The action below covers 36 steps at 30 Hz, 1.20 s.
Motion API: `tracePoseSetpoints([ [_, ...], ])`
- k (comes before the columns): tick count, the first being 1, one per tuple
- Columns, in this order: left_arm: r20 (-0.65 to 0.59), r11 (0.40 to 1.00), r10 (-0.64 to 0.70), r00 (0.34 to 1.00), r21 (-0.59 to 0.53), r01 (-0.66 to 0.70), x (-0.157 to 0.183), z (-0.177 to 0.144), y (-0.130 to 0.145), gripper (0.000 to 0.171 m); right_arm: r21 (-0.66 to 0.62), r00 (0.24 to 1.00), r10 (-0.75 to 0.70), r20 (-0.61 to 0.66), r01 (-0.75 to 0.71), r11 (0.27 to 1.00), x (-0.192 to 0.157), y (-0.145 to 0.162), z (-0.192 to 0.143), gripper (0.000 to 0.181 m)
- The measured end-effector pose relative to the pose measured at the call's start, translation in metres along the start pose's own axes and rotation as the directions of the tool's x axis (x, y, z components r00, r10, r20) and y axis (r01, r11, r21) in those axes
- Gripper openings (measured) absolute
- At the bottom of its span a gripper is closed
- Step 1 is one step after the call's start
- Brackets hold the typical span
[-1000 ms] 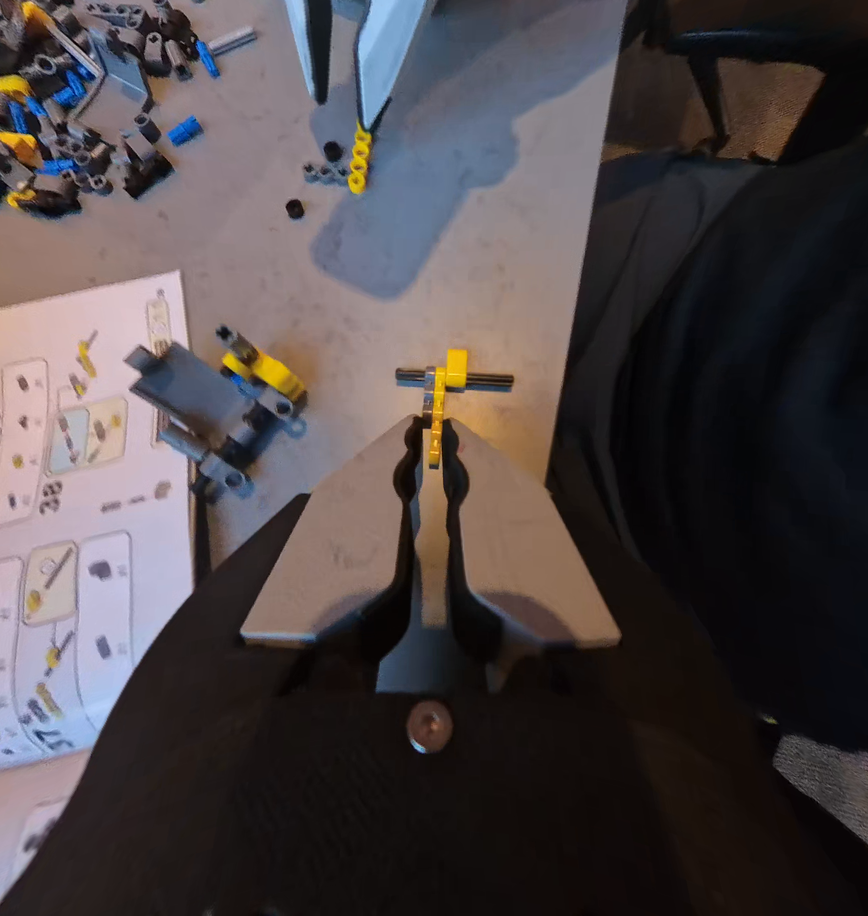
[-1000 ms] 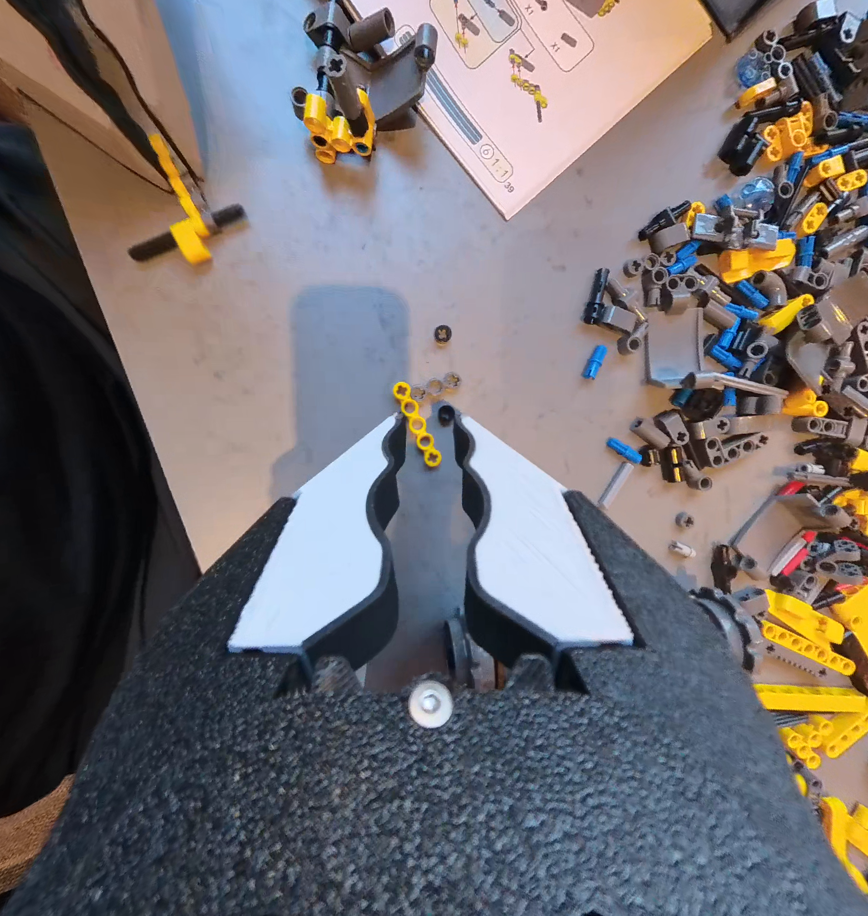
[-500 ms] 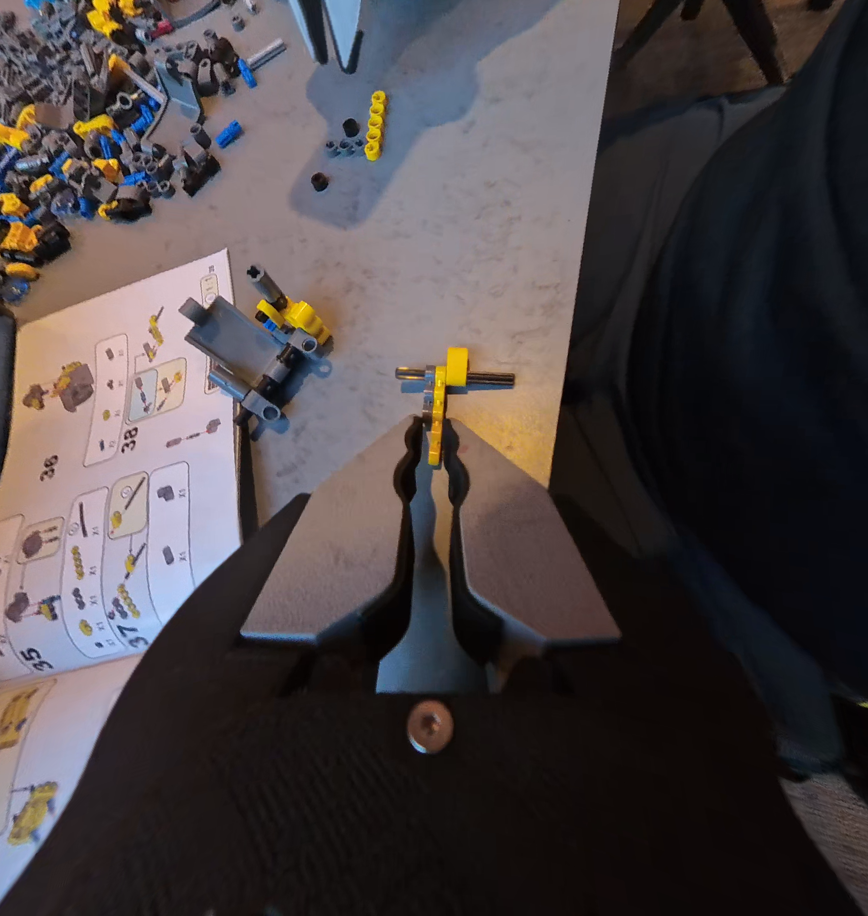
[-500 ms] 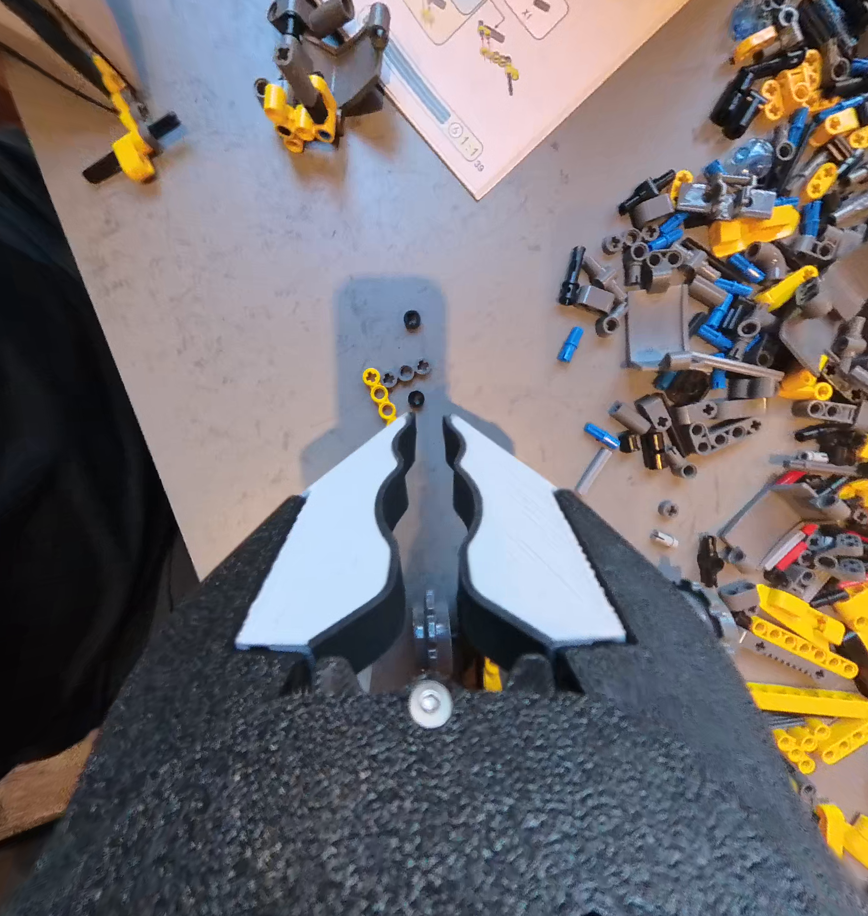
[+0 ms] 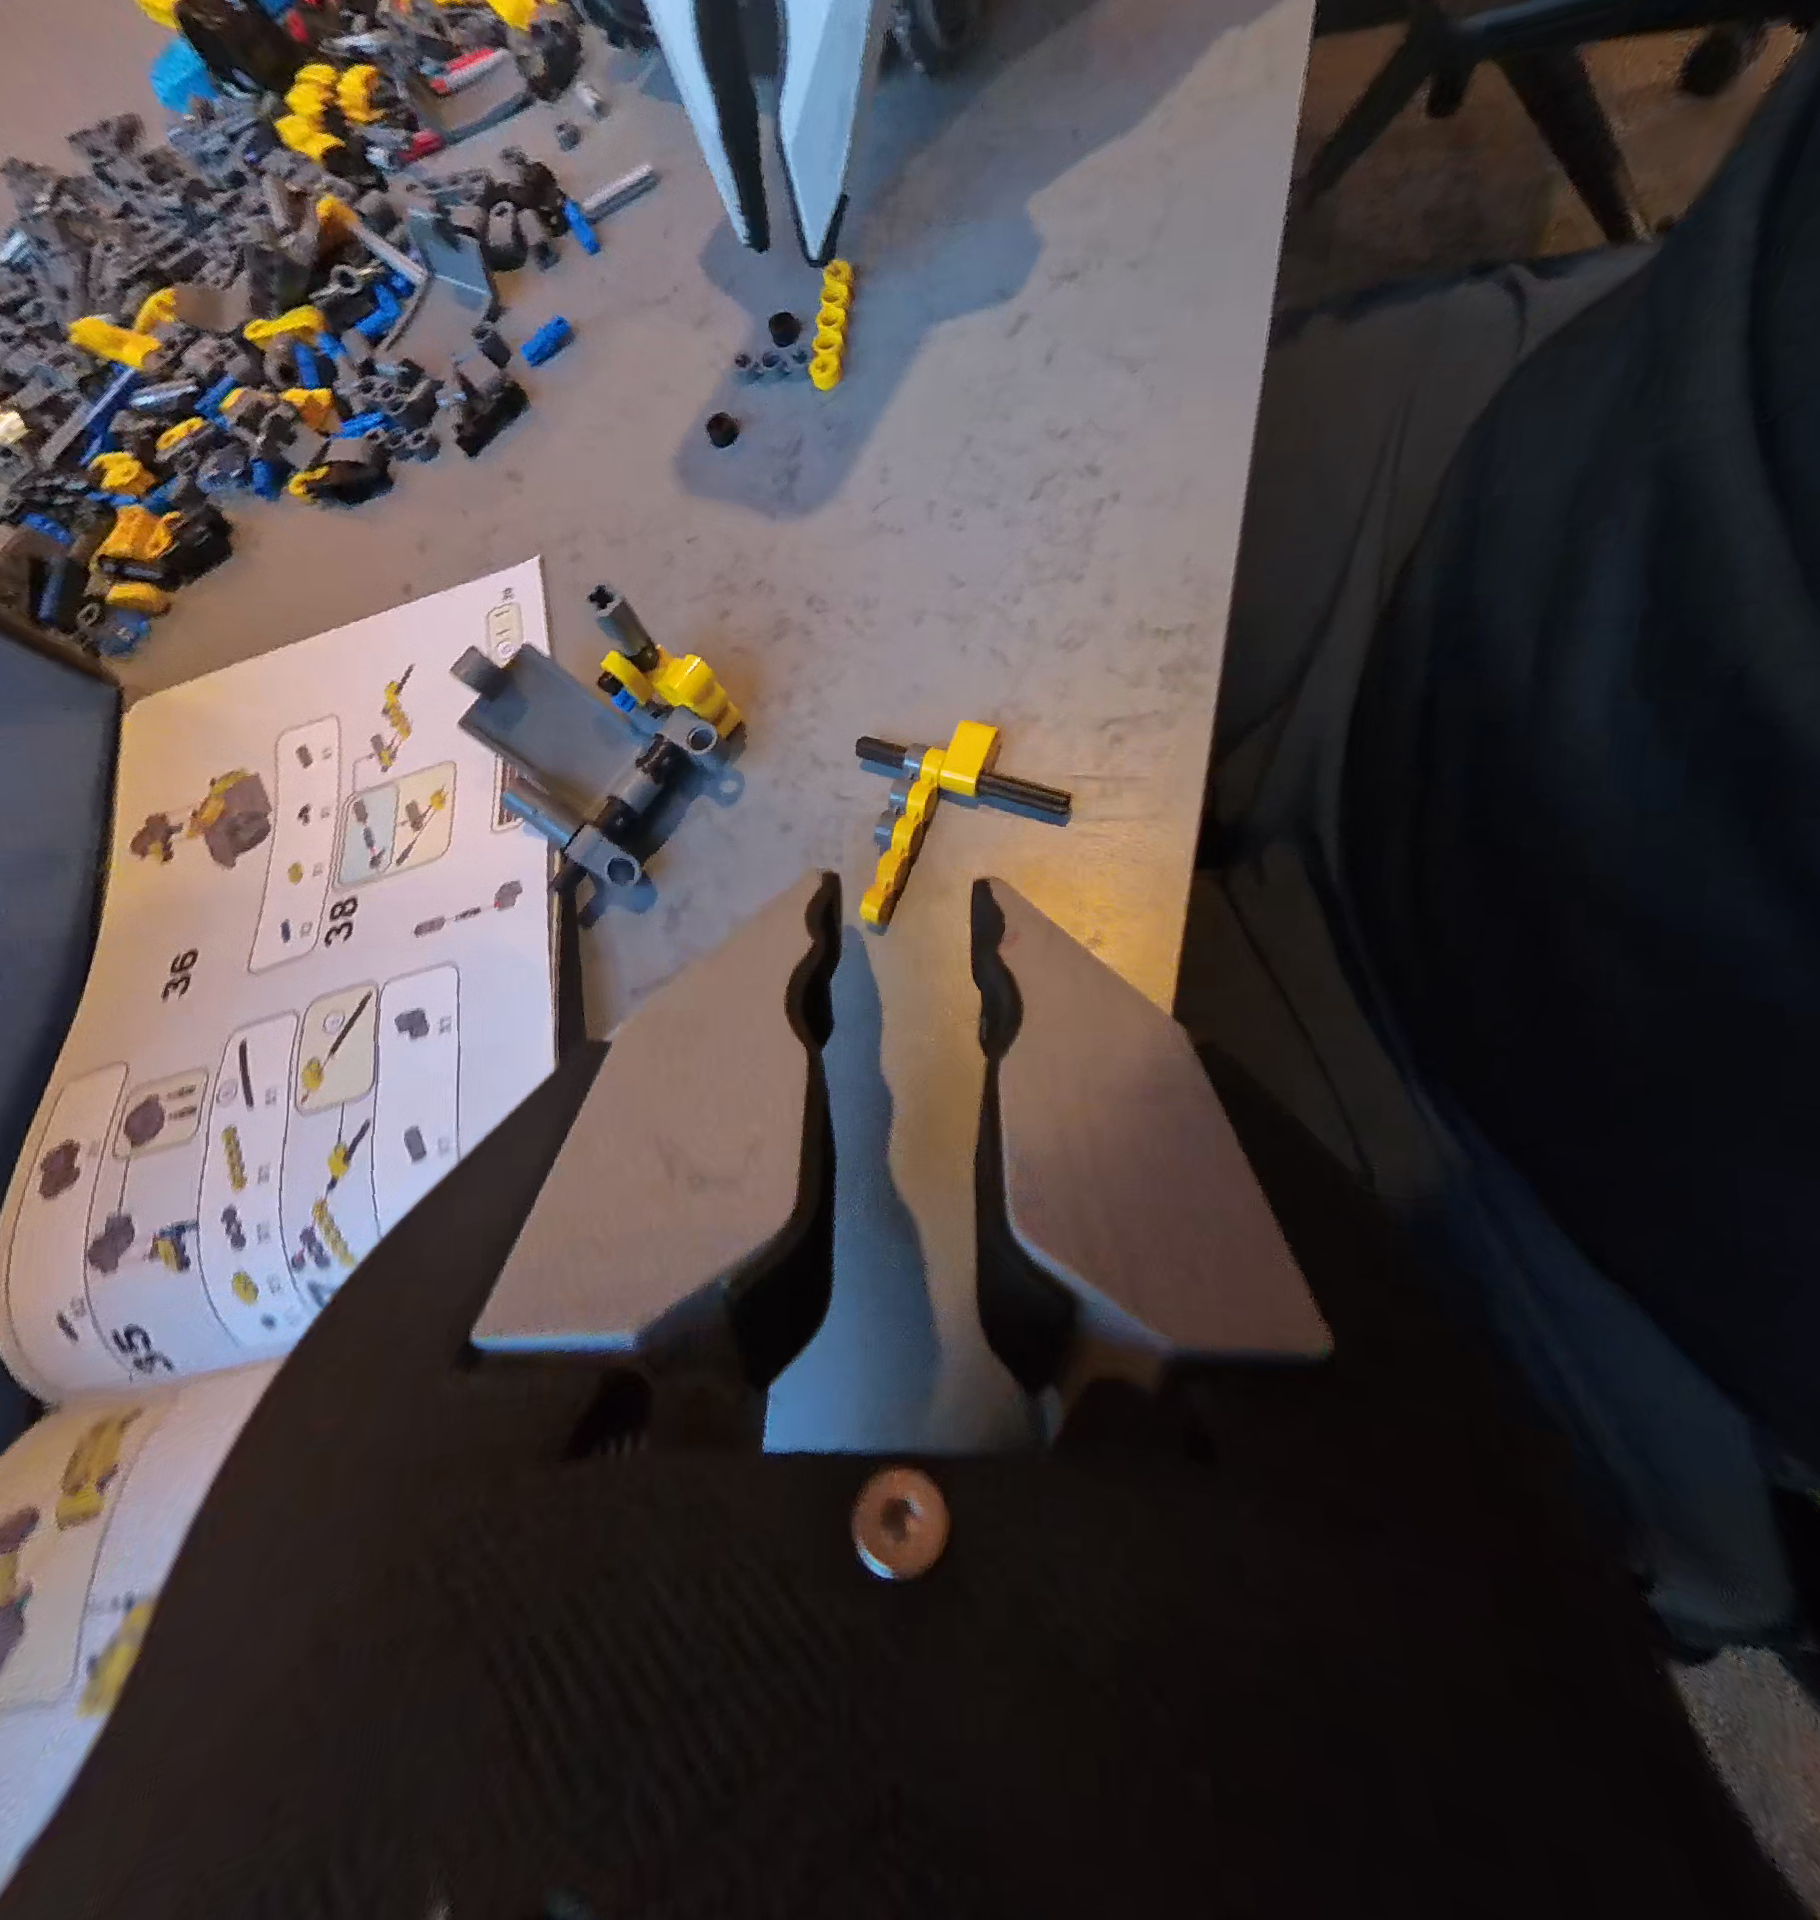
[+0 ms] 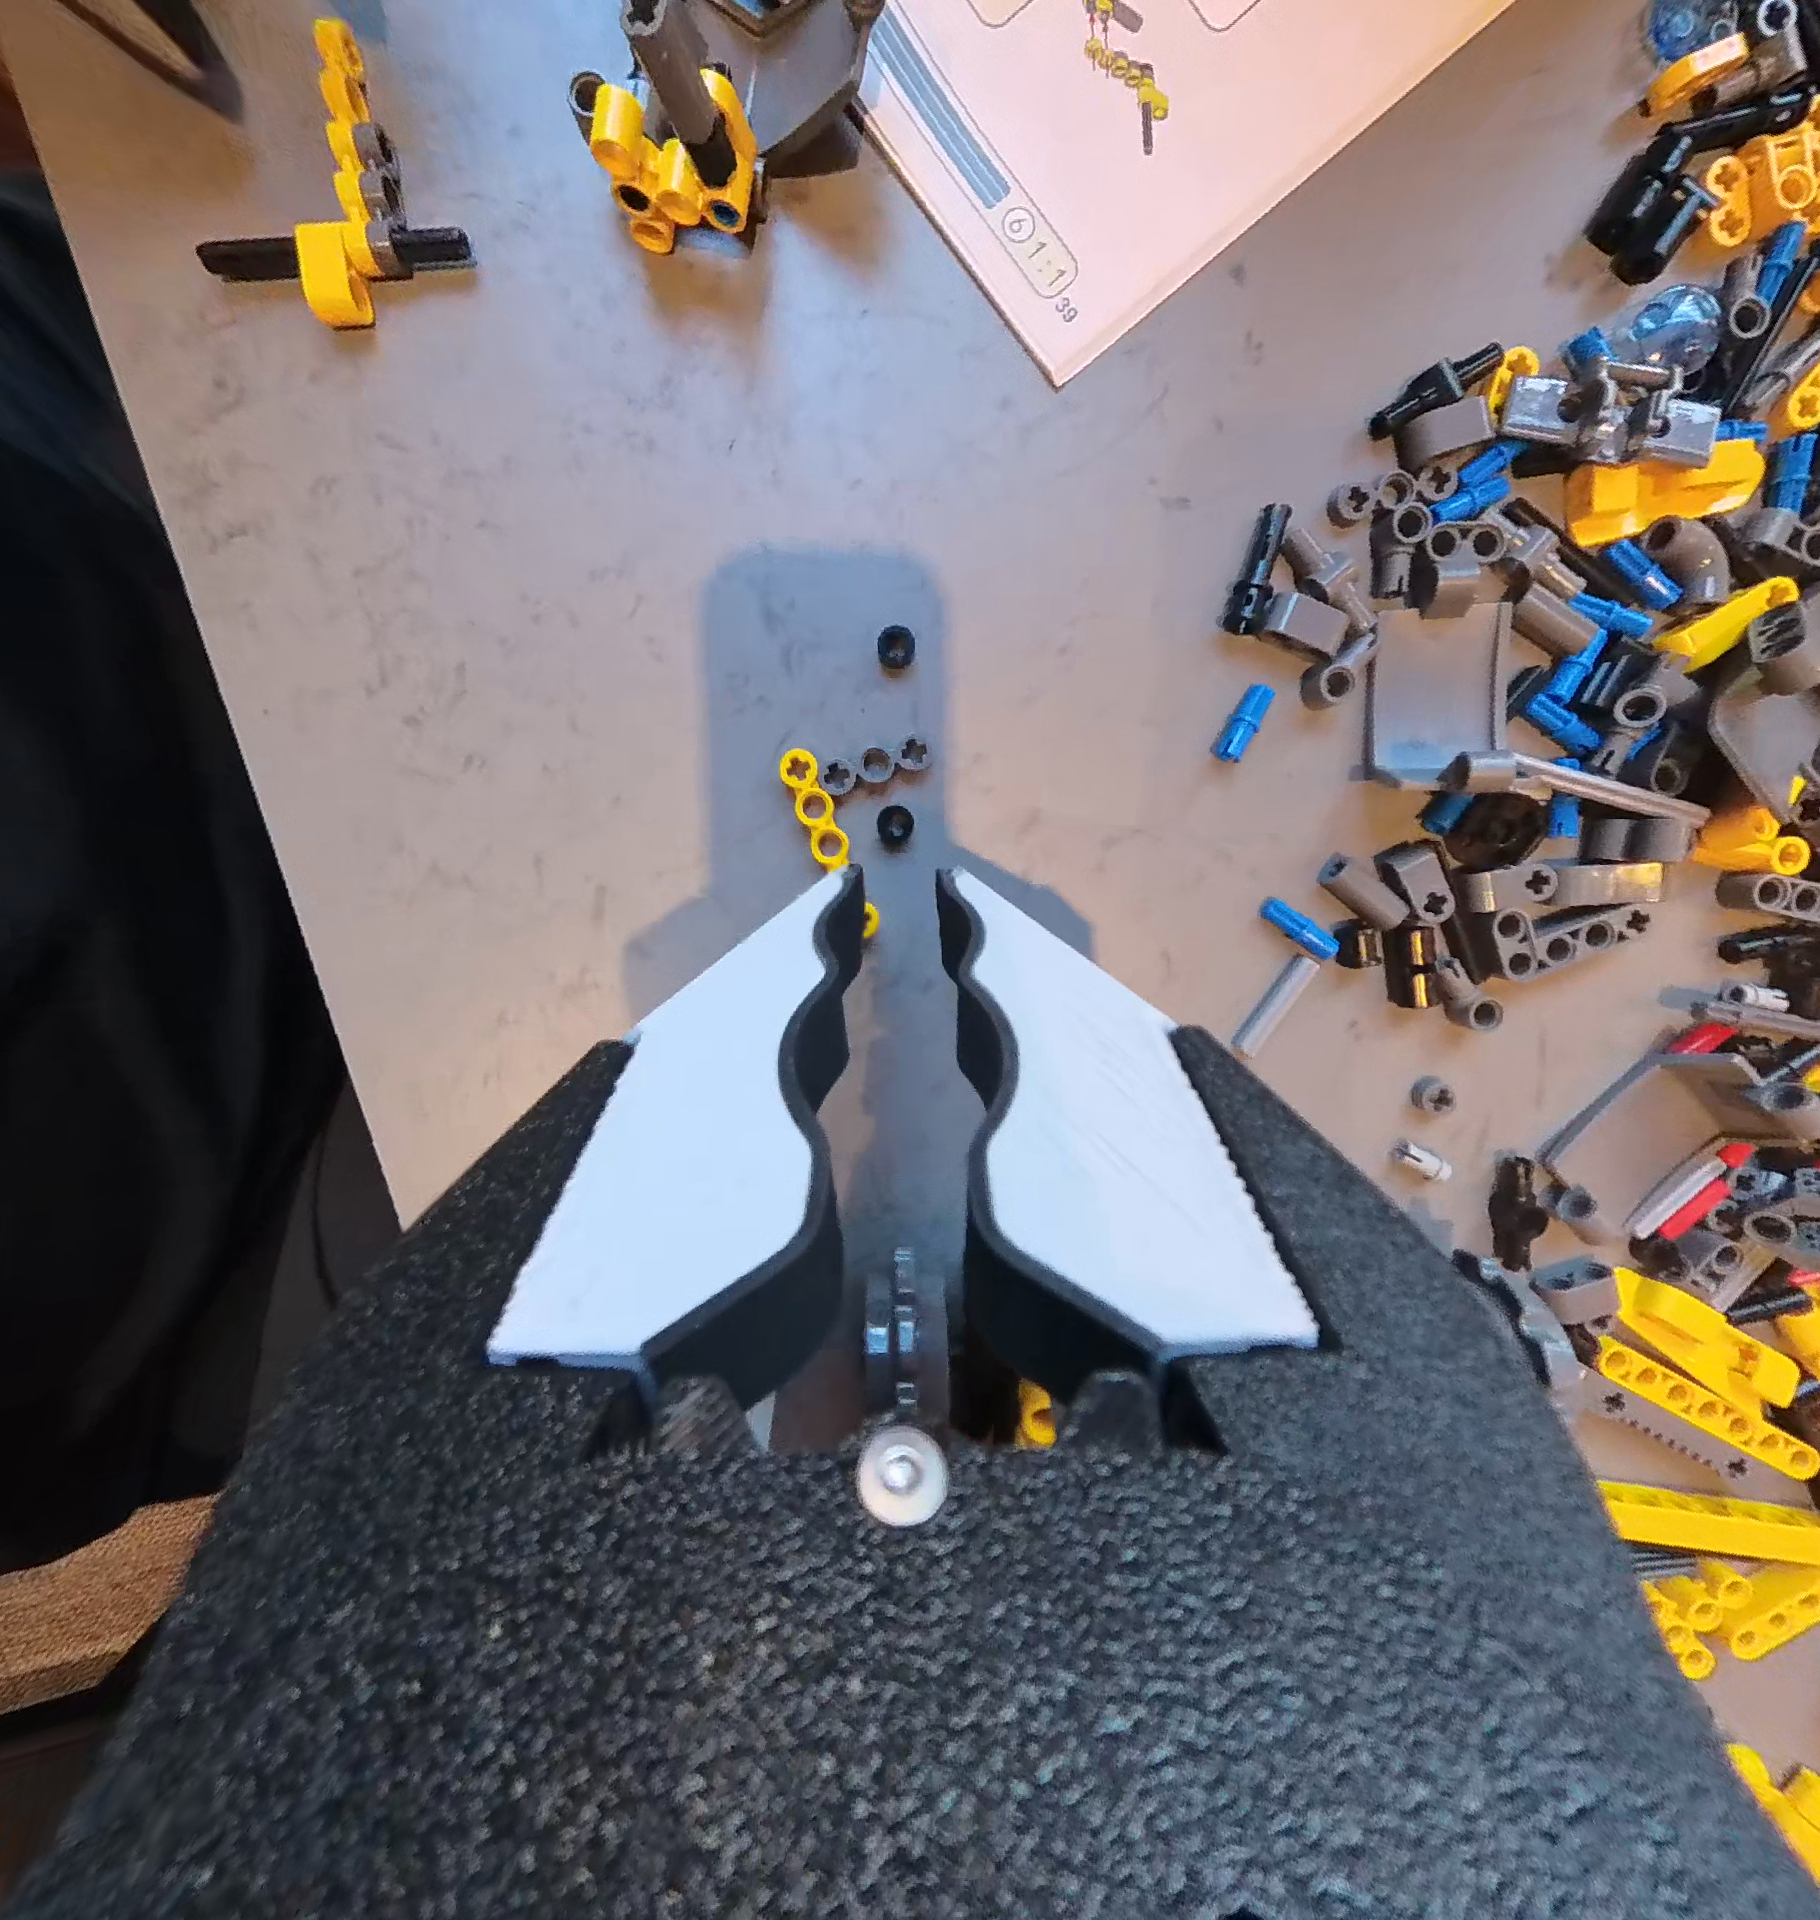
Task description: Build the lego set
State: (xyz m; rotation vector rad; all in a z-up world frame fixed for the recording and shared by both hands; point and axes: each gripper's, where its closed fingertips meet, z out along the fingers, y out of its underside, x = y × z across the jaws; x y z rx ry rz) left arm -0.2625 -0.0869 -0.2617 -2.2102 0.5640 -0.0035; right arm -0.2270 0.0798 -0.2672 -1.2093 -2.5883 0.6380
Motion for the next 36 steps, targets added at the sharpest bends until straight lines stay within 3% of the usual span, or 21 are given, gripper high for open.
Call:
tracePoseSetpoints([
  [7, 0.104, 0.979, -0.202, 0.974, 0.017, 0.201, 0.002, -0.005, 0.010, 0.023, 0.010, 0.999, -0.031, -0.029, 0.031, 0.999, 0.005, 0.001, -0.002, 0.012],
  [16, 0.146, 0.971, -0.237, 0.960, 0.027, 0.236, 0.006, -0.002, 0.013, 0.021, 0.044, 0.997, -0.048, -0.061, 0.050, 0.998, 0.012, -0.003, -0.010, 0.012],
  [21, 0.138, 0.969, -0.247, 0.959, 0.048, 0.243, 0.006, -0.001, 0.012, 0.021, 0.094, 0.998, -0.065, -0.006, 0.065, 0.993, 0.000, -0.005, -0.010, 0.019],
  [36, 0.101, 0.972, -0.228, 0.968, 0.082, 0.220, 0.009, -0.003, 0.010, 0.020, -0.024, 0.991, -0.127, -0.037, 0.126, 0.992, 0.023, 0.000, 0.000, 0.019],
])
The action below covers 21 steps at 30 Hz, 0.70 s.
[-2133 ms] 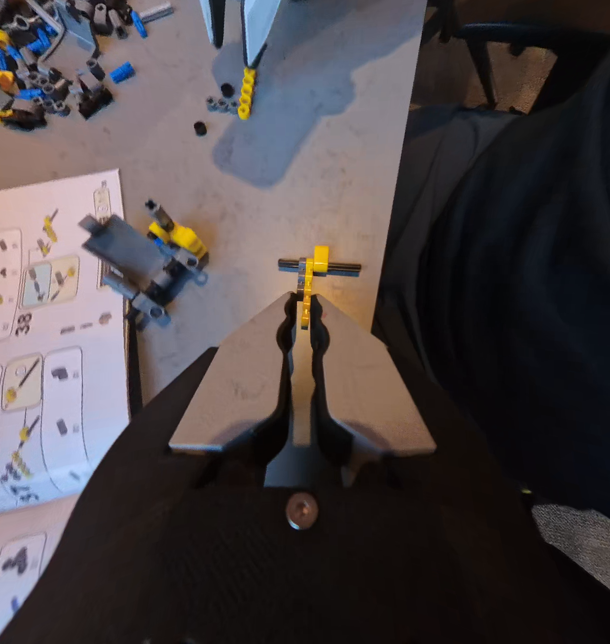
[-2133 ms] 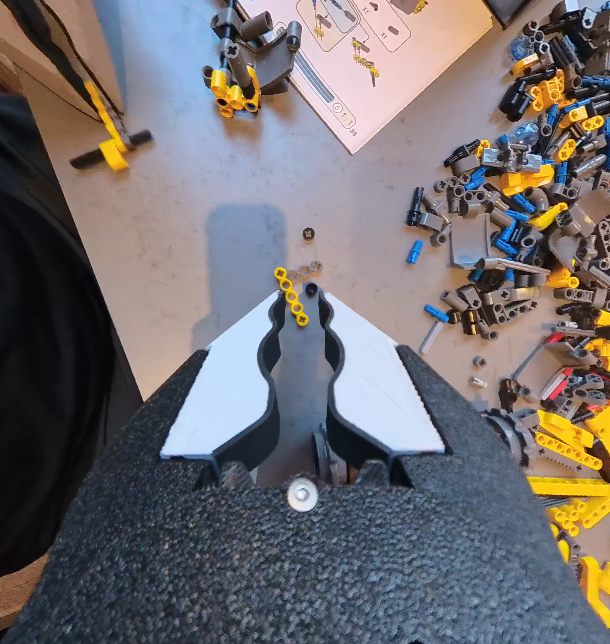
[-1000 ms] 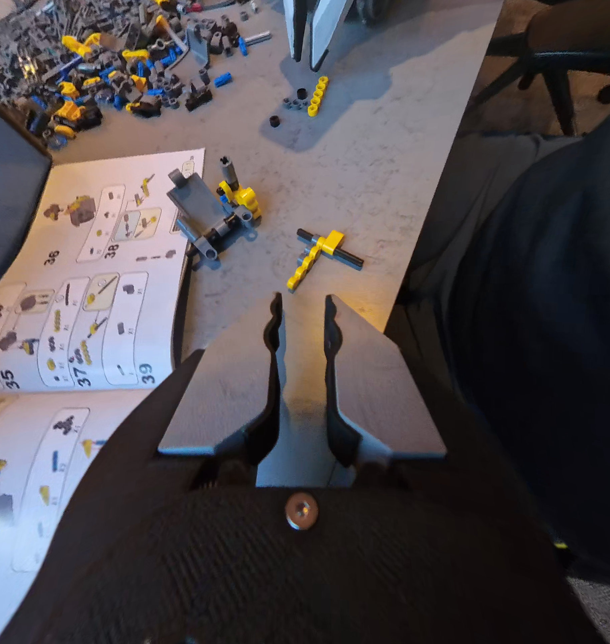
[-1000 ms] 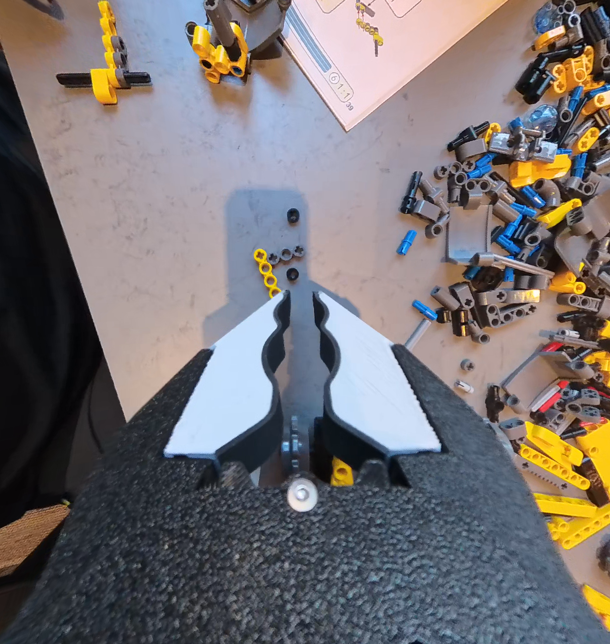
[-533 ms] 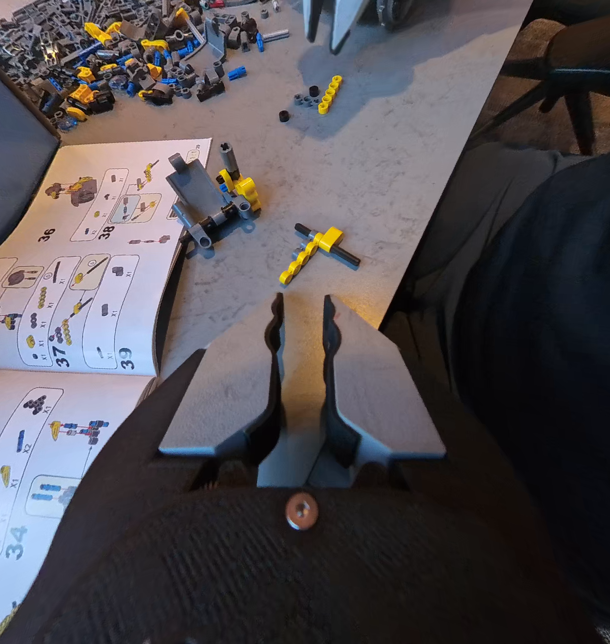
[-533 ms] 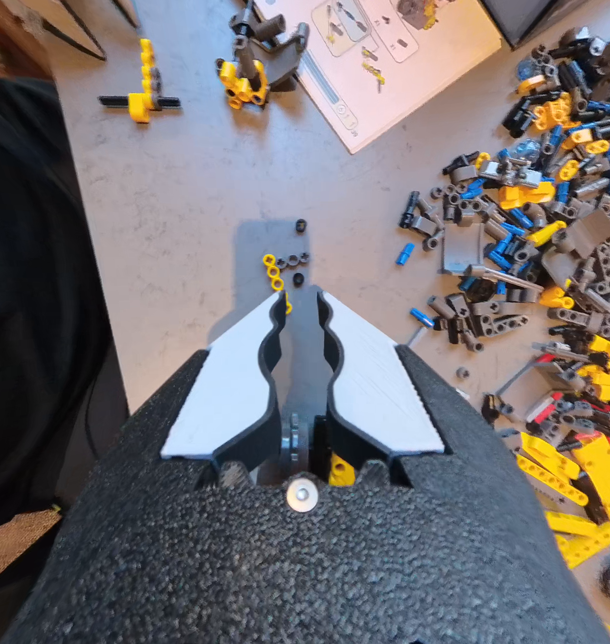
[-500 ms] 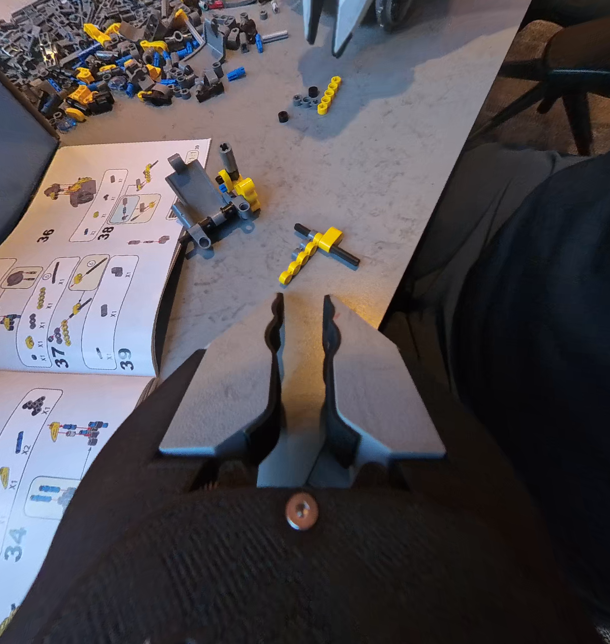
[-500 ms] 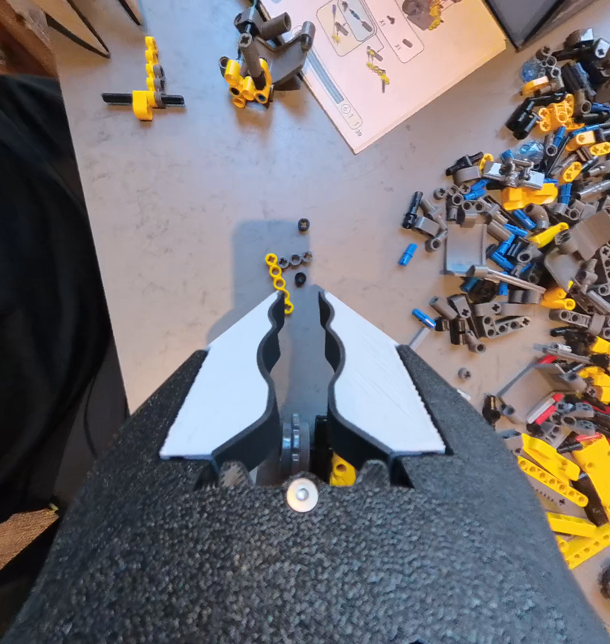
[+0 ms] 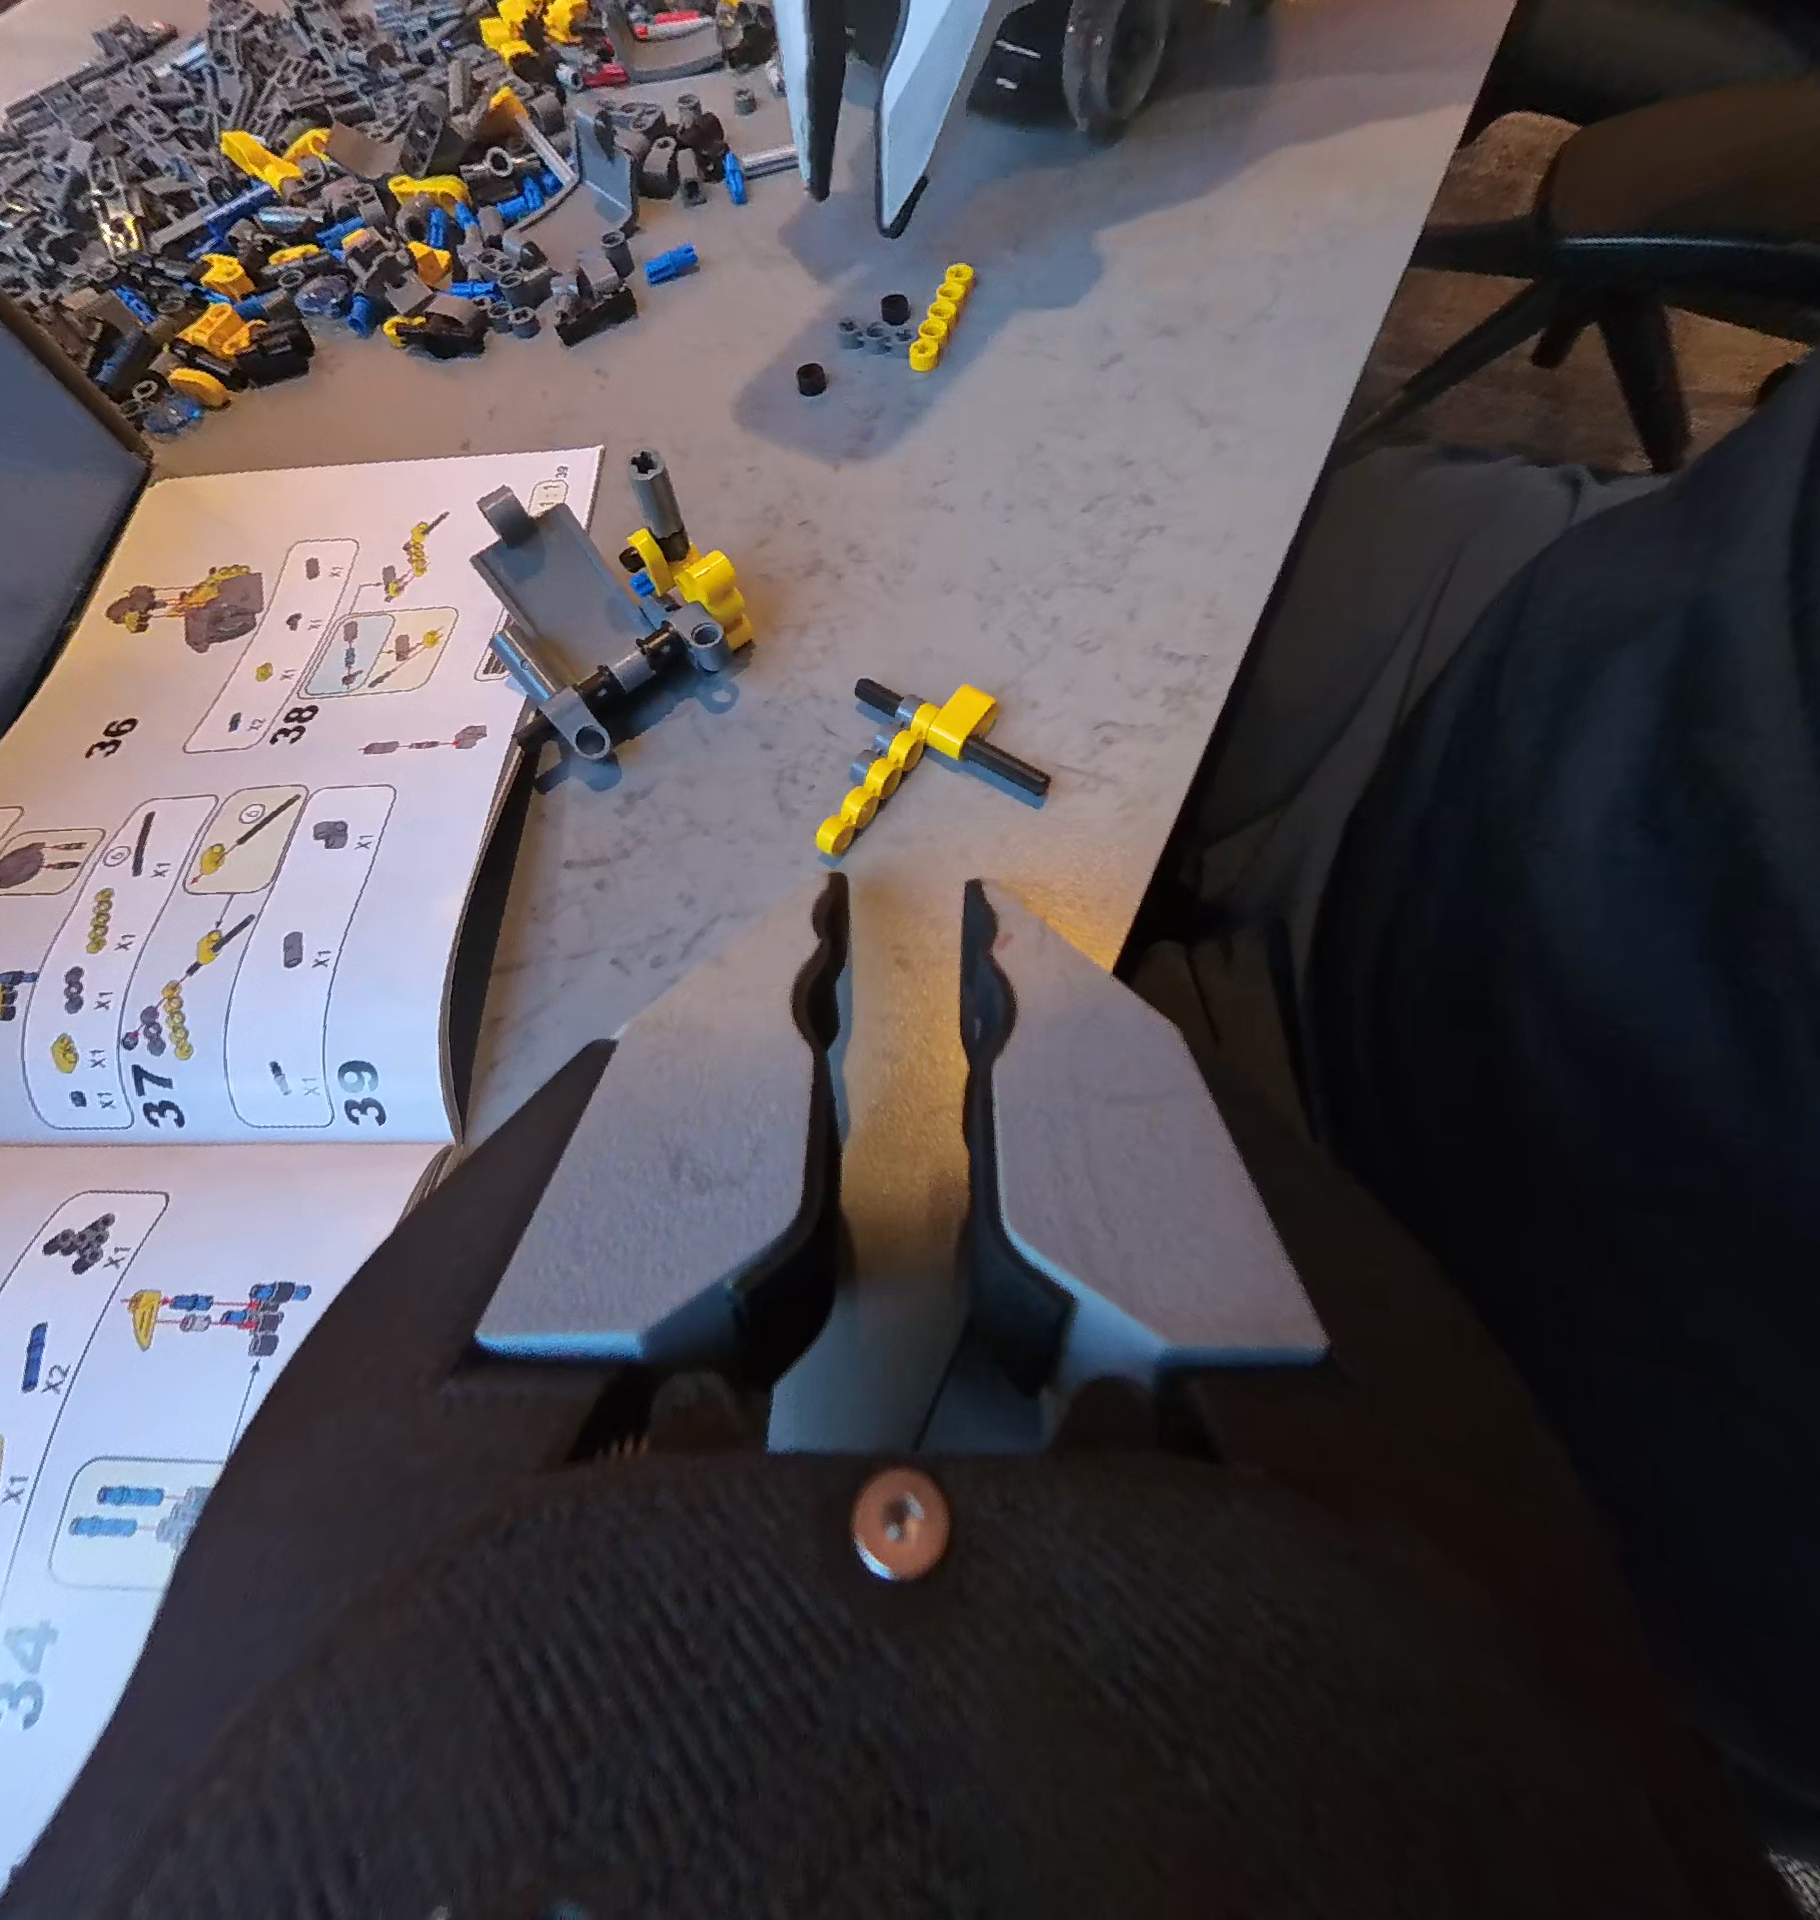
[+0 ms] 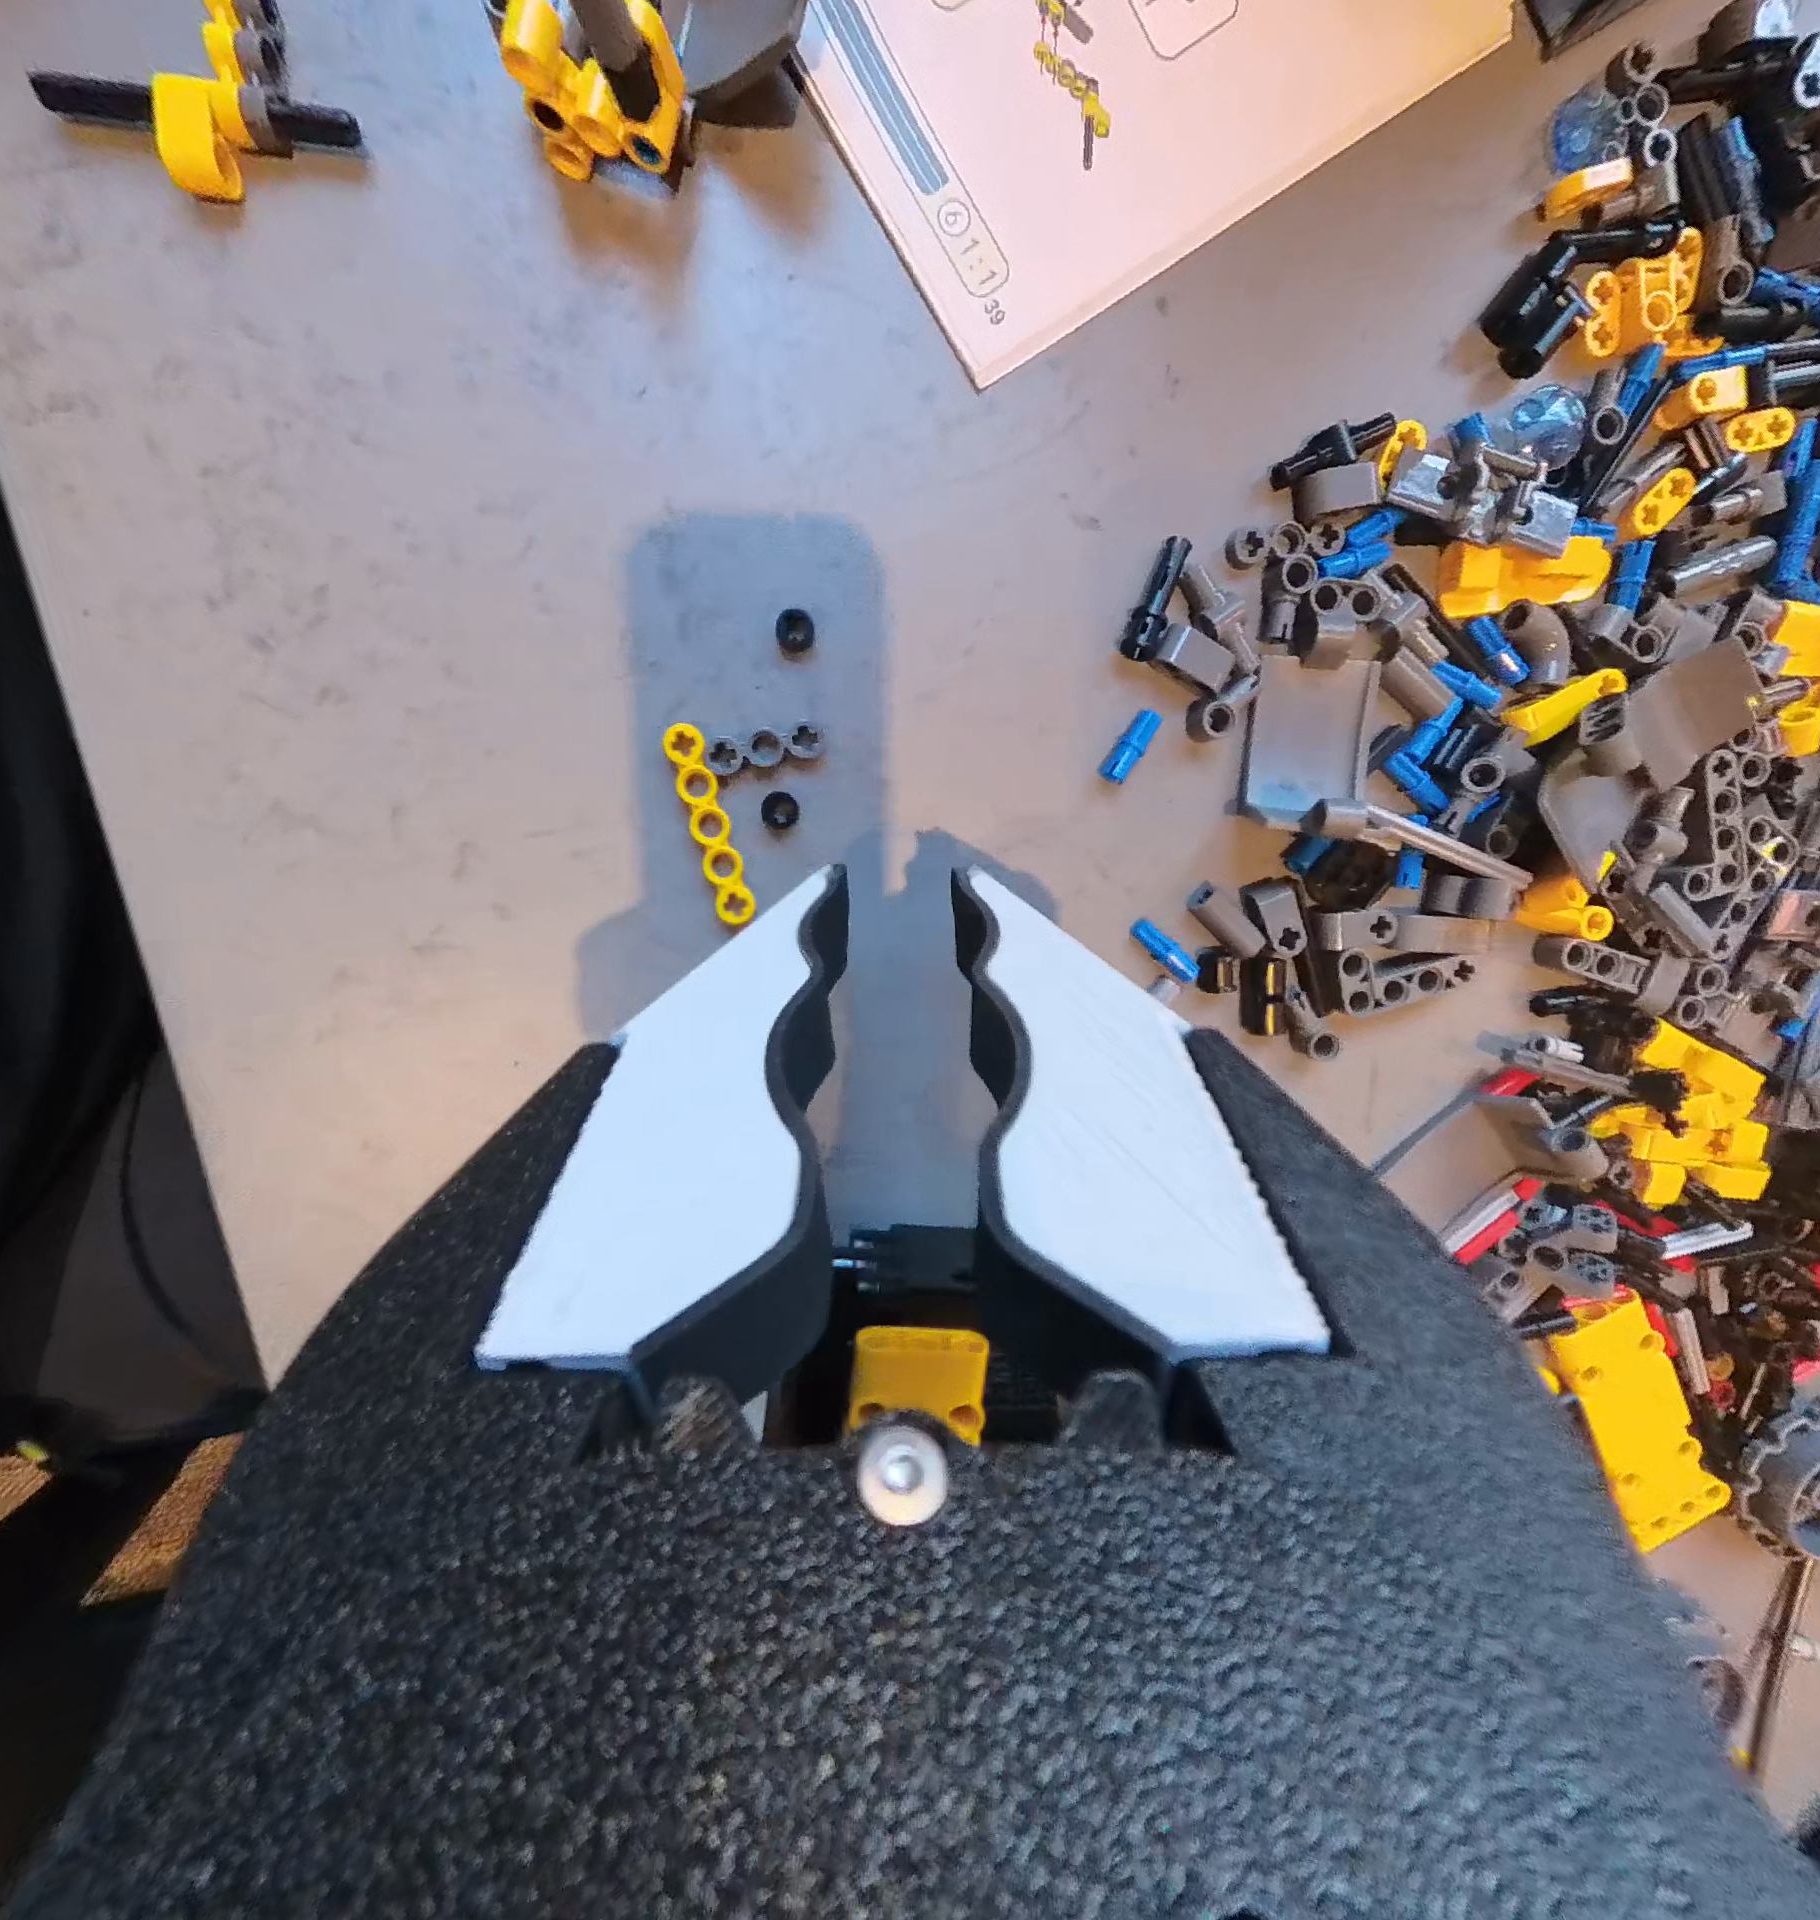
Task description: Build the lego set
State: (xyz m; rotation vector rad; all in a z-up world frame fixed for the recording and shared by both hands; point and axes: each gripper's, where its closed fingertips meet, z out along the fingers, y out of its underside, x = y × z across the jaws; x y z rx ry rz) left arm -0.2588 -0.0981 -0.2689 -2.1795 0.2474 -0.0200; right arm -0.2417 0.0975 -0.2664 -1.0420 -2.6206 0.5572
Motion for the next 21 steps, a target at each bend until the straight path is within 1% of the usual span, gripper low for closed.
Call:
tracePoseSetpoints([
  [4, -0.021, 1.000, -0.009, 1.000, 0.009, 0.009, 0.001, 0.000, -0.001, 0.020, -0.021, 1.000, -0.005, 0.021, 0.006, 1.000, 0.001, 0.000, 0.003, 0.019],
  [10, -0.058, 0.999, -0.032, 0.998, 0.020, 0.033, 0.004, -0.001, -0.002, 0.017, -0.004, 0.999, -0.019, 0.040, 0.019, 1.000, -0.002, -0.011, 0.002, 0.018],
  [17, -0.056, 0.999, -0.028, 0.998, 0.022, 0.029, 0.004, -0.001, -0.003, 0.016, -0.048, 0.998, -0.038, 0.052, 0.040, 0.998, -0.005, -0.005, 0.006, 0.018],
  [21, -0.054, 0.999, -0.025, 0.998, 0.024, 0.026, 0.004, -0.001, -0.003, 0.016, -0.059, 0.997, -0.049, 0.053, 0.052, 0.997, -0.008, -0.008, 0.004, 0.017],
])
